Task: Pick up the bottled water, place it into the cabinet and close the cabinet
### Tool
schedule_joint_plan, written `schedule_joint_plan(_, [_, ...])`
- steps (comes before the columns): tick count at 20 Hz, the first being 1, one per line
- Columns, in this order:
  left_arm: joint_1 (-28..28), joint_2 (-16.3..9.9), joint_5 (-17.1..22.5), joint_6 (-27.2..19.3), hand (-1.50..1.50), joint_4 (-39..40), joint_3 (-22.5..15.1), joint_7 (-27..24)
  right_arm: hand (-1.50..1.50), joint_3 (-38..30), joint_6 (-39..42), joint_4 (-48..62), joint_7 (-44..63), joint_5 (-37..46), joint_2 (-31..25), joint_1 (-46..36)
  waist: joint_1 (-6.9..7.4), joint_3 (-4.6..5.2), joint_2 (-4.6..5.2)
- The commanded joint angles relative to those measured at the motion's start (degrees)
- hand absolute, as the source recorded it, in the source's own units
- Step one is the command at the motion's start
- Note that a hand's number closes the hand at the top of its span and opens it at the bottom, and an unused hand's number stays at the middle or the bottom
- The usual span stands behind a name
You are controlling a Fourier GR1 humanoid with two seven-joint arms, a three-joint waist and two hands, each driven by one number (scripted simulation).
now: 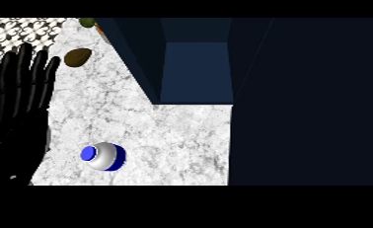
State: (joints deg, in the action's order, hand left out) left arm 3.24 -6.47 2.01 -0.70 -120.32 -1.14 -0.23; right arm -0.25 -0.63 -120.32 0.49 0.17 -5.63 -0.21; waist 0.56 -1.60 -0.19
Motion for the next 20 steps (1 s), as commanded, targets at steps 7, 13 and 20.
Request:
schedule_joint_plan(7, [-12.5, 6.3, -8.8, -26.8, -1.50, -6.3, 4.8, 6.6, -1.50, 7.1, 5.8, -3.9, 2.5, -4.5, 0.7, 6.3, 2.51, 1.73, -0.50])
schedule_joint_plan(13, [-22.4, 6.4, -19.0, -43.9, -1.50, -17.9, -12.5, 12.7, -1.50, 12.9, 5.7, -11.7, 7.4, -4.0, 1.2, 10.1, 0.12, 1.49, -0.29])
schedule_joint_plan(20, [-31.9, 6.5, -33.1, -48.5, -1.50, -26.0, -25.7, 15.9, -1.50, 20.7, 3.5, -22.6, 12.9, 0.1, 2.1, 15.7, -0.32, 1.39, -0.33])
